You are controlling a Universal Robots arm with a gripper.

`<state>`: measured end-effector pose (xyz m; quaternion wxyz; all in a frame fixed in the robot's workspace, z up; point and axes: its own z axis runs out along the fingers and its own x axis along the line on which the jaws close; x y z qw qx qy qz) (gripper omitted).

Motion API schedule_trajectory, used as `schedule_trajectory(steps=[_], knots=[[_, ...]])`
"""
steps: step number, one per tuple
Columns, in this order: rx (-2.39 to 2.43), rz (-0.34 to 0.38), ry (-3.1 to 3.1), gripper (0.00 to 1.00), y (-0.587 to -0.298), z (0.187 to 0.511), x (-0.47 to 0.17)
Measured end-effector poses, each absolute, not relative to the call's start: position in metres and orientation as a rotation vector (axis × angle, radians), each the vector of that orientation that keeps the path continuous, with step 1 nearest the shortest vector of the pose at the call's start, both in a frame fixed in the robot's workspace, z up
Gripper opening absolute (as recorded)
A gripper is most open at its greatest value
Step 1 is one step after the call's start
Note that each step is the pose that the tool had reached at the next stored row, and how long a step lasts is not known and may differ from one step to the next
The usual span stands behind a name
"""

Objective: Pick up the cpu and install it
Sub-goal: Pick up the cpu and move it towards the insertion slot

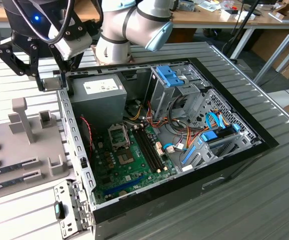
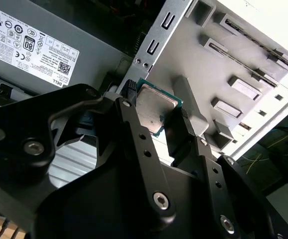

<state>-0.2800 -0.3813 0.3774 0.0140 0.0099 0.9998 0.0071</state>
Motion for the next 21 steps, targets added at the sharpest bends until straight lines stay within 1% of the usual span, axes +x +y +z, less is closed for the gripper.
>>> schedule_trajectory(steps=[21], knots=[[0.031,0.022,3.113,0.47,-0.3841,0.3770,-0.2714]])
